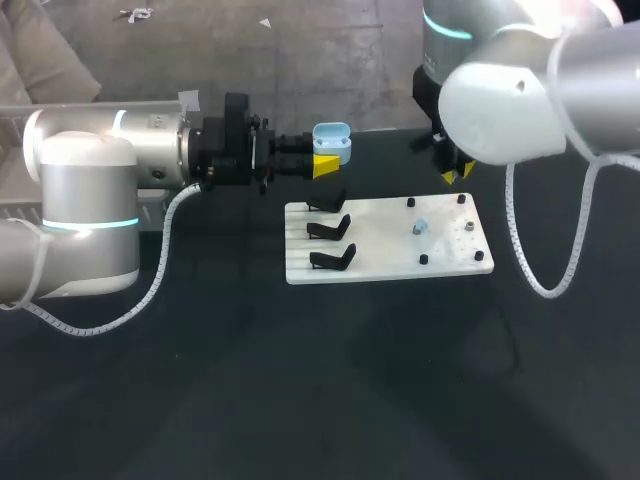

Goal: Pick up each earbud case from the left stands, insert the matching earbuds, close the lid, and place the case in the box.

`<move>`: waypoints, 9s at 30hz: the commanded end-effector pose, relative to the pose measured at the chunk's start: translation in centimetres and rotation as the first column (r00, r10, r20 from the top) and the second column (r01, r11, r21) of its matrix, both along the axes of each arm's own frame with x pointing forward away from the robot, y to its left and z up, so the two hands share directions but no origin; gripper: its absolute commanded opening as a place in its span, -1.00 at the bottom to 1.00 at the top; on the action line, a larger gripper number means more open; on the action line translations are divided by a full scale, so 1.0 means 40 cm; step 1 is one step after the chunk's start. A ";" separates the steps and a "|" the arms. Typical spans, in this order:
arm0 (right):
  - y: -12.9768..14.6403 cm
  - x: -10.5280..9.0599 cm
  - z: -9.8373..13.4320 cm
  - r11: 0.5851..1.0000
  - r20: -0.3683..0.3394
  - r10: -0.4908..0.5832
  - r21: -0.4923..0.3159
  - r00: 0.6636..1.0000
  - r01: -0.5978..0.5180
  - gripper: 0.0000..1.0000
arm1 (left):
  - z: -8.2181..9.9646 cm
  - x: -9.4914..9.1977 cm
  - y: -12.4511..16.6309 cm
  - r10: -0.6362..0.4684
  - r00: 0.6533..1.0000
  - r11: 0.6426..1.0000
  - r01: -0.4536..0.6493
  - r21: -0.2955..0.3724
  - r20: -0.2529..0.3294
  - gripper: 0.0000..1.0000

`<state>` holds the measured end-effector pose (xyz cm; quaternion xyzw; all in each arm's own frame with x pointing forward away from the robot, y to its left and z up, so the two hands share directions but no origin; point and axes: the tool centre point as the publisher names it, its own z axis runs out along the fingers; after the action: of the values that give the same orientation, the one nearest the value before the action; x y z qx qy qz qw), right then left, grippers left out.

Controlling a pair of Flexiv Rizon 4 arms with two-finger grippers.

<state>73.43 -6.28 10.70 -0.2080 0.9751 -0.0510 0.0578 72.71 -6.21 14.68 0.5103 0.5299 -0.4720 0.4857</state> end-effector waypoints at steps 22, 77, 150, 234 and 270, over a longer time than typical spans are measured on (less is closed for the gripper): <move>0.128 -0.135 0.208 0.996 -0.019 0.052 0.075 0.998 -0.050 -1.00 | -0.003 -0.005 0.000 0.006 1.000 1.000 -0.006 -0.005 0.005 -1.00; 0.372 -0.139 0.321 0.672 -0.141 -0.717 0.124 0.683 0.730 -1.00 | -0.003 -0.005 0.000 0.006 1.000 1.000 -0.006 -0.005 0.005 -1.00; 0.415 -0.058 0.246 0.822 -0.028 -0.555 0.138 0.831 0.553 -1.00 | -0.003 -0.005 0.000 0.006 1.000 1.000 -0.006 -0.005 0.005 -1.00; 0.415 -0.038 0.207 0.820 -0.059 -0.557 0.118 0.828 0.560 -1.00 | -0.003 -0.005 0.000 0.006 1.000 1.000 -0.006 -0.005 0.005 -1.00; 0.276 -0.193 0.256 0.773 0.029 -0.614 0.228 0.789 0.593 -0.06 | -0.003 -0.005 0.000 0.006 1.000 1.000 -0.006 -0.005 0.005 -1.00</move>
<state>68.23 6.81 21.29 0.1278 0.9902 -0.0064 0.0552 72.69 -6.17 14.69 0.5103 0.5298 -0.4722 0.4857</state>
